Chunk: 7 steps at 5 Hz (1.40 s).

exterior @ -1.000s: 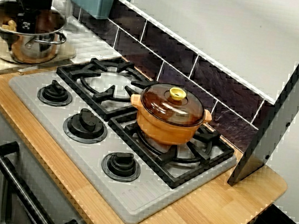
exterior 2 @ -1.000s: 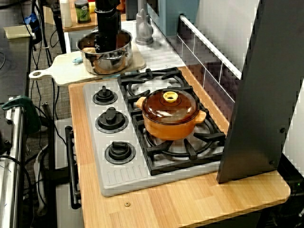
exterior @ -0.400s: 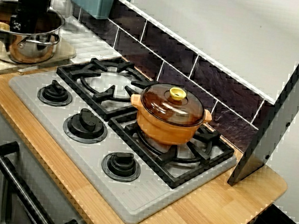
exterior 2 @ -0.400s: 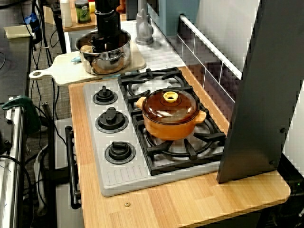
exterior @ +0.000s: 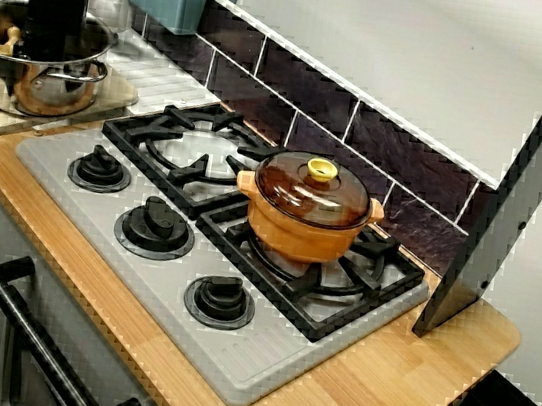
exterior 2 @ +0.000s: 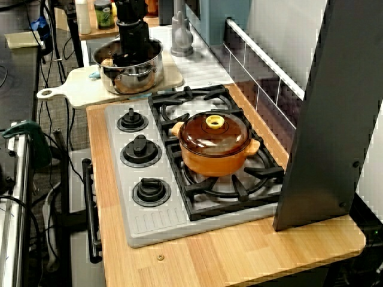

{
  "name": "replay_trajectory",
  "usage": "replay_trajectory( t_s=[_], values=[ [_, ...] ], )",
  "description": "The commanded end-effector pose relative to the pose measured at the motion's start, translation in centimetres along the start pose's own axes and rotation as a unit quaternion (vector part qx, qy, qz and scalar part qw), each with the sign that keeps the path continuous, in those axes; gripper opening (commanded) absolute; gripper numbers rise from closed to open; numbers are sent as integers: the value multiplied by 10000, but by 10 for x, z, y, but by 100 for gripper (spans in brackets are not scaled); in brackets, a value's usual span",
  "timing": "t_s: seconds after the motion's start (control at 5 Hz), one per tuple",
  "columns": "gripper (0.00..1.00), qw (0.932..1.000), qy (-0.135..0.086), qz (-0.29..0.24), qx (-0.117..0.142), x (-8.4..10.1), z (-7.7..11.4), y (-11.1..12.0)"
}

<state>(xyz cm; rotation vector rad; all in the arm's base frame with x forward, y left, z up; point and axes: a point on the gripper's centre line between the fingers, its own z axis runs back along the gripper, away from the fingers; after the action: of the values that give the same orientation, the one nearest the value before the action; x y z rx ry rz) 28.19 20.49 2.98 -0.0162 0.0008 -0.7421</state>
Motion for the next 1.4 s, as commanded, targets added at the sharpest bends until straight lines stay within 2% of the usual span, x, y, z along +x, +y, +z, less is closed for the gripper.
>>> replay_trajectory(
  t_s=[0.0, 0.4, 1.2],
  values=[
    [0, 9991, -17, 51, 410, -1, 6, 3],
    [0, 9992, -18, 160, 364, 1, 8, 5],
    [0, 9995, -319, 19, 62, -9, 45, 4]
  ],
)
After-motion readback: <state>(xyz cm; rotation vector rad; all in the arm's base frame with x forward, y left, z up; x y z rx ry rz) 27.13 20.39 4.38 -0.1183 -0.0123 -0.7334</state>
